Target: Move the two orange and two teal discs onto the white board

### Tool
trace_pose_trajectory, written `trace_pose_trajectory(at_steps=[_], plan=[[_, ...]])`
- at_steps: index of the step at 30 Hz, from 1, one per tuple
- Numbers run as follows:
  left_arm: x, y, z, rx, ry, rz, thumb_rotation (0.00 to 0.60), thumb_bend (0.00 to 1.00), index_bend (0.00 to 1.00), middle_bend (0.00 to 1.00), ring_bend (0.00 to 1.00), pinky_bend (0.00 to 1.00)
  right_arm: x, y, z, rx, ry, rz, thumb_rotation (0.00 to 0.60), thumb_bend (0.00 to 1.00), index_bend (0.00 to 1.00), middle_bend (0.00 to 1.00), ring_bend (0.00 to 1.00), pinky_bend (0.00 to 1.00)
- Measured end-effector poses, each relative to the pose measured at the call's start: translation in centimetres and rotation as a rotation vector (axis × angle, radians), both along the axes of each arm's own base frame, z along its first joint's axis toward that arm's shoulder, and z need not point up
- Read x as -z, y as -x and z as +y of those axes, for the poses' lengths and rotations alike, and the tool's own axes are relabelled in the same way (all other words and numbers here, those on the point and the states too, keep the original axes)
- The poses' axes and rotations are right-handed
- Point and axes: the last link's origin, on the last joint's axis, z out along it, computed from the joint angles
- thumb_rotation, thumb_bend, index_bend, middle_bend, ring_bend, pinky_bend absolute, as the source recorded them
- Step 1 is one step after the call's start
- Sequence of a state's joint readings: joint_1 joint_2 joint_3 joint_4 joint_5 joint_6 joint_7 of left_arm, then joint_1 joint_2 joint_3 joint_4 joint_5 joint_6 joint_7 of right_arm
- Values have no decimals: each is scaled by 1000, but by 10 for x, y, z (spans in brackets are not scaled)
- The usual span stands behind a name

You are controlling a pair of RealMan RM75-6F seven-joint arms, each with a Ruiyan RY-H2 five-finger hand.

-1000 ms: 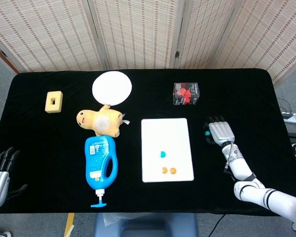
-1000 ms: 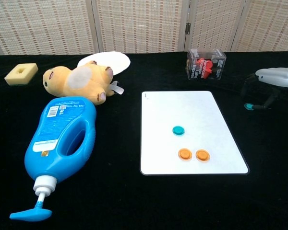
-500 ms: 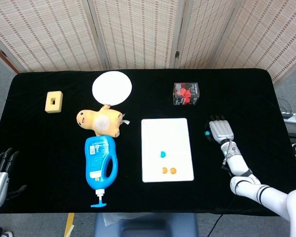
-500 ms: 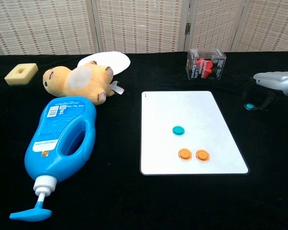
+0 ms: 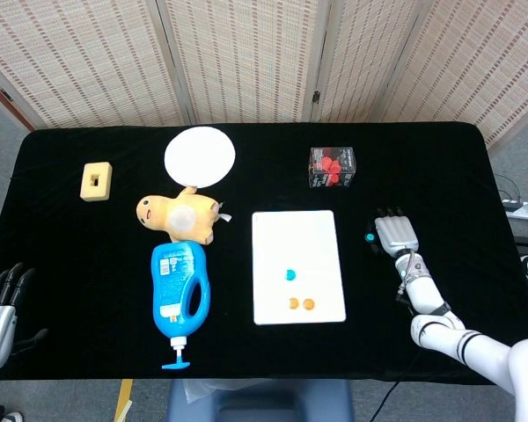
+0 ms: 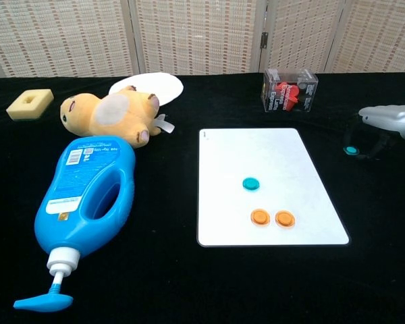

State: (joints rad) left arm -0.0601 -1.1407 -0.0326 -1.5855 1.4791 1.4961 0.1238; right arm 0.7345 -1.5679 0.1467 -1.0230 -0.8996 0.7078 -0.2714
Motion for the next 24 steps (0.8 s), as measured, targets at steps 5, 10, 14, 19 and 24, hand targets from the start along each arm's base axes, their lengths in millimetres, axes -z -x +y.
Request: trace_pose_trajectory(at_steps=[5,10,14,19,24], plan=[[0,0,0,-1,0,0,600,89,0,0,0,0,1,0,-2,2,2,3,600,426,435,151,78,0],[0,0,0,-2,0,0,600,89,0,0,0,0,3,0,-3,5,1,6,600,426,448,154,77,0],[0,1,1,-3,4,4,600,89,0,0,0,0,4,0,-4,6,-1,8,600,426,453,155,77,0],[0,0,1,-1,3,2,600,89,0,0,0,0,4,-2,-4,1,-2,5,600,427,465,157,78,0],[0,-1,2,3,1,1,600,90,0,0,0,0,0,-3,-2,-4,3,-3,600,427,467,158,80,0]])
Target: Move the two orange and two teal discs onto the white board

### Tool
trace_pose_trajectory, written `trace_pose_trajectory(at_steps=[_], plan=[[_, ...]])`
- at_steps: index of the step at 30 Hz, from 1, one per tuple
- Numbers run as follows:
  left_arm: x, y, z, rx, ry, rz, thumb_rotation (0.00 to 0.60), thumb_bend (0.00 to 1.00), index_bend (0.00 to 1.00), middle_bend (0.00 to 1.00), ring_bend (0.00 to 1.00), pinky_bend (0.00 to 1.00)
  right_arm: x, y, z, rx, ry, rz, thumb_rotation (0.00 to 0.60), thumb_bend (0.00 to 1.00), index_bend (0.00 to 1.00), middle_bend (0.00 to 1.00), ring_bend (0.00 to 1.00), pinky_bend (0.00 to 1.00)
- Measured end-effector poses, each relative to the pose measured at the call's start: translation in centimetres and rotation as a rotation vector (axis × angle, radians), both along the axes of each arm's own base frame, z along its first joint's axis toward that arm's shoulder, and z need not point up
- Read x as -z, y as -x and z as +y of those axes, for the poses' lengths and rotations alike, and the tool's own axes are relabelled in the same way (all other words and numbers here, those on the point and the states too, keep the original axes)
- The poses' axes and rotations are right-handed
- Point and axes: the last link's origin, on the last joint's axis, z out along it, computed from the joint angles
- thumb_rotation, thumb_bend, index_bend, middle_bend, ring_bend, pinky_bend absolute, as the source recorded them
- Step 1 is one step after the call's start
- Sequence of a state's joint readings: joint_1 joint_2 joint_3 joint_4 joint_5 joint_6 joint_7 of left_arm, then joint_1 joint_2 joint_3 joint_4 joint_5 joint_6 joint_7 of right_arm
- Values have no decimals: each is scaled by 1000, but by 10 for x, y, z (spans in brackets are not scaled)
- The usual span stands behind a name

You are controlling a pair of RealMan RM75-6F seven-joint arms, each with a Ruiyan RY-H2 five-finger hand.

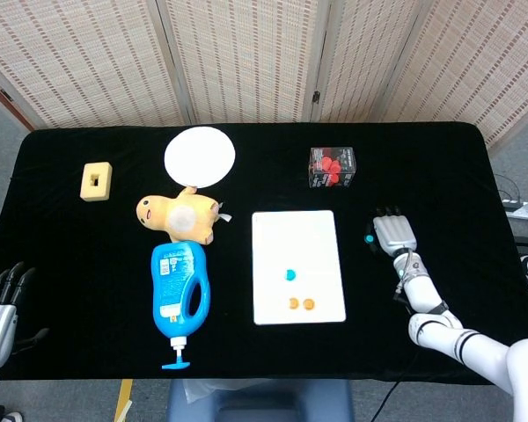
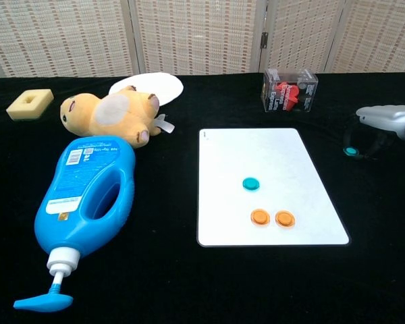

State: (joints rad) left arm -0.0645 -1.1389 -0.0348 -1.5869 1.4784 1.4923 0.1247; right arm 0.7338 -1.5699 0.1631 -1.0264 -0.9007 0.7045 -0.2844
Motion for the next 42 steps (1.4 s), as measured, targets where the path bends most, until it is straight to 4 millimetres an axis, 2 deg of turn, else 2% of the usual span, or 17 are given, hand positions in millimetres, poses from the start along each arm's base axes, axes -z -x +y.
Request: trace_pose_trajectory(at_steps=[8,14,19,27,33,42], plan=[[0,-2,0,8,-3,-3,600,89,0,0,0,0,-10,-13,13,-57,-5,-29,600,427,468,159,78,0],[0,-3,0,13,-4,-2,600,90,0,0,0,0,-9,-42,36,-164,-58,-63,600,427,468,159,78,0],[-1,-1,-2,6,-5,-5,600,90,0,0,0,0,-1,-68,56,-265,-117,-59,600,427,468,159,76,0],[0,1,-2,-1,-3,-2,600,89,0,0,0,0,27,-97,64,-348,-191,-41,600,428,468,157,76,0],[0,3,-3,-5,-3,-7,600,89,0,0,0,0,42,-108,68,-374,-222,-24,600,428,468,156,75,0],[1,5,-3,-9,-4,-9,600,90,0,0,0,0,46,-113,69,-379,-226,-21,600,428,468,151,67,0]])
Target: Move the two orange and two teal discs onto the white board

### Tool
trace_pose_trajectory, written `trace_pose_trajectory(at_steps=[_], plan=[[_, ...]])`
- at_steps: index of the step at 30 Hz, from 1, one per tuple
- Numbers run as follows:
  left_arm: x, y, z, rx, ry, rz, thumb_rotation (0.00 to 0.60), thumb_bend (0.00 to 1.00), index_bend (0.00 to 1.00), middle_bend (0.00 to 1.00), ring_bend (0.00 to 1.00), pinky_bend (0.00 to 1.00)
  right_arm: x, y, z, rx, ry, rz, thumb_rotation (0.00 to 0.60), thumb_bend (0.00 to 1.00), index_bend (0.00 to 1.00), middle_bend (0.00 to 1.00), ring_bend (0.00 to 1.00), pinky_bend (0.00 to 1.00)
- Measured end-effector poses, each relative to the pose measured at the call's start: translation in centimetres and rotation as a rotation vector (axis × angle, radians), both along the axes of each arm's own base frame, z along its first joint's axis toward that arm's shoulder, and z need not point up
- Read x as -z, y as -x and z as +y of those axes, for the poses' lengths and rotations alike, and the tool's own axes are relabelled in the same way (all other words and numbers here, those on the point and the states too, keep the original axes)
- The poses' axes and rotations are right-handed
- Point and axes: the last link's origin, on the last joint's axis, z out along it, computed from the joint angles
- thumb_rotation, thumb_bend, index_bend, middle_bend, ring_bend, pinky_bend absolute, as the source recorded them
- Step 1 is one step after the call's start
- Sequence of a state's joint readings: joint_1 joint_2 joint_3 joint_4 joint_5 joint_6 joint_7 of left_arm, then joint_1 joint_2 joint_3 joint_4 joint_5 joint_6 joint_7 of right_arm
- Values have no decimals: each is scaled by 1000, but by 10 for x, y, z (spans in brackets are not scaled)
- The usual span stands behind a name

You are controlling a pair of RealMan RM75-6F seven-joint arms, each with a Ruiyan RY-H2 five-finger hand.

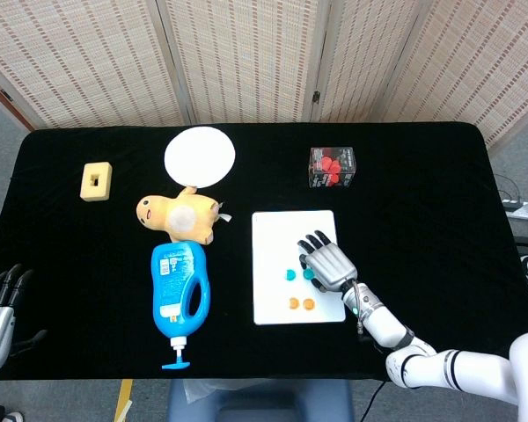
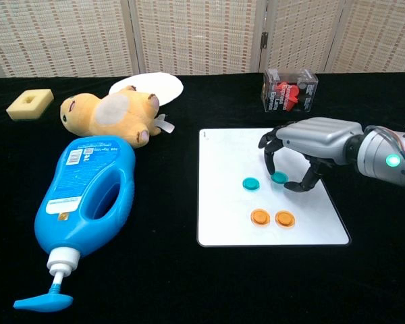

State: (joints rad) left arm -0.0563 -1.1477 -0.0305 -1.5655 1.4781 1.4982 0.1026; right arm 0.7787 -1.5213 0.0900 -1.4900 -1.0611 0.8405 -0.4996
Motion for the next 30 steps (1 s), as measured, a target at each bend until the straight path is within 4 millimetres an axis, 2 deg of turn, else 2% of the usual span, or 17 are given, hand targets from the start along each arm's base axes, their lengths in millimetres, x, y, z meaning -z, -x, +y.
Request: trace_pose_trajectory(at_steps=[9,17,22,26,30], plan=[[0,2,-1,-5,-3,-4,600,89,0,0,0,0,5,-3,-1,-2,-4,1,600,427,463,148,64,0],[1,4,-1,-8,-2,-6,600,89,0,0,0,0,7,-2,-1,-9,-4,10,600,428,363,144,60,0],[1,3,0,-6,-3,-9,600,89,0,0,0,0,5,-2,-2,-8,3,2,600,427,345,144,58,0],[0,2,1,1,-3,-11,600,89,0,0,0,0,-3,-2,-3,-7,29,-16,600,427,324,143,61,0],[0,0,3,10,2,-19,600,89,0,0,0,0,-30,5,-5,12,105,-51,600,427,308,143,73,0]])
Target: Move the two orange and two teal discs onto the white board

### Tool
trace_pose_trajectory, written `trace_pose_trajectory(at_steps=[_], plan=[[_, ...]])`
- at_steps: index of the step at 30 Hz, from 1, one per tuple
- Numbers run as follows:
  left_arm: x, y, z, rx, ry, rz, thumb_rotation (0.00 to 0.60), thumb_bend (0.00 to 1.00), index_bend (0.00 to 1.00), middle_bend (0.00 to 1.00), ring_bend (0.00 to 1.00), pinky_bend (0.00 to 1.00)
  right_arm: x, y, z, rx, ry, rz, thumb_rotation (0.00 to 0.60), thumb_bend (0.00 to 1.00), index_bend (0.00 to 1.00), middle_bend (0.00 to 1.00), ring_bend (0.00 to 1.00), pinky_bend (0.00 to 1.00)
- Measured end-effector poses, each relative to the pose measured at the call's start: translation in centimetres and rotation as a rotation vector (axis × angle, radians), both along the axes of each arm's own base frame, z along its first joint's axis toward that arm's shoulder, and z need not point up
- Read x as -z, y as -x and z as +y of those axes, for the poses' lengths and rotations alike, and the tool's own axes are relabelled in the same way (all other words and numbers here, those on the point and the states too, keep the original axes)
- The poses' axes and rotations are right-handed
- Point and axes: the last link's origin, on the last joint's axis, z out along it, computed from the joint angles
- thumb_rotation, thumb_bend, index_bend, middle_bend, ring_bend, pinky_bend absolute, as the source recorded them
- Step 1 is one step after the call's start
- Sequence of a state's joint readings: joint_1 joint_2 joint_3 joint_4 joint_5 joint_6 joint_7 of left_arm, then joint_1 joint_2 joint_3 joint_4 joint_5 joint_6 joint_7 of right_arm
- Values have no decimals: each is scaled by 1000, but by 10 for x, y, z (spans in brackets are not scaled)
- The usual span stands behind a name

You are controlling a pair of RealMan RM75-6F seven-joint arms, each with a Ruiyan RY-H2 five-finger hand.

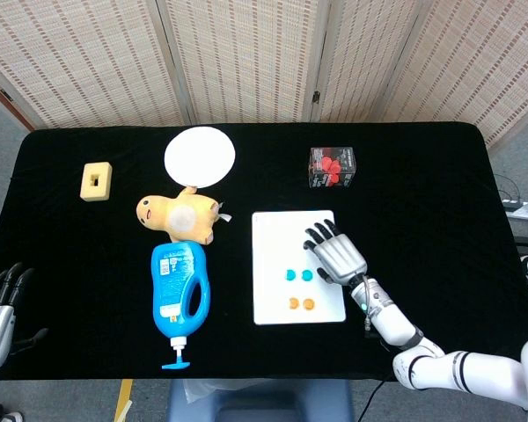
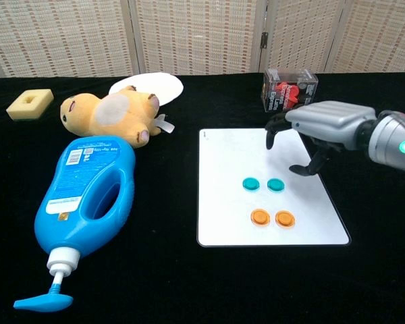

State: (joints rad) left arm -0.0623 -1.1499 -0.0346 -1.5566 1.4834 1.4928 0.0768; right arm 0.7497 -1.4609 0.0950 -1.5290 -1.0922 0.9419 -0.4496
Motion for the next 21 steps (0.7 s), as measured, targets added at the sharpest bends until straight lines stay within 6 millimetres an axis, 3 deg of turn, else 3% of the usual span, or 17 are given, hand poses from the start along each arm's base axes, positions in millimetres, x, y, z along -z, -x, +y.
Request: trace_pose_trajectory(at_steps=[6,12,14,21], plan=[[0,-7,4,22,-7,-2,600,90,0,0,0,0,-58,27,6,55,145,-56,600,427,294,137,88,0],[0,-15,8,49,-13,-10,600,89,0,0,0,0,-111,63,31,96,273,-110,600,427,69,37,44,0],[0,-18,9,57,-13,-12,600,89,0,0,0,0,-121,74,42,109,295,-130,600,427,9,3,10,0],[-1,-25,8,77,-25,-19,600,89,0,0,0,0,-148,111,89,171,366,-194,600,427,0,0,0,0]])
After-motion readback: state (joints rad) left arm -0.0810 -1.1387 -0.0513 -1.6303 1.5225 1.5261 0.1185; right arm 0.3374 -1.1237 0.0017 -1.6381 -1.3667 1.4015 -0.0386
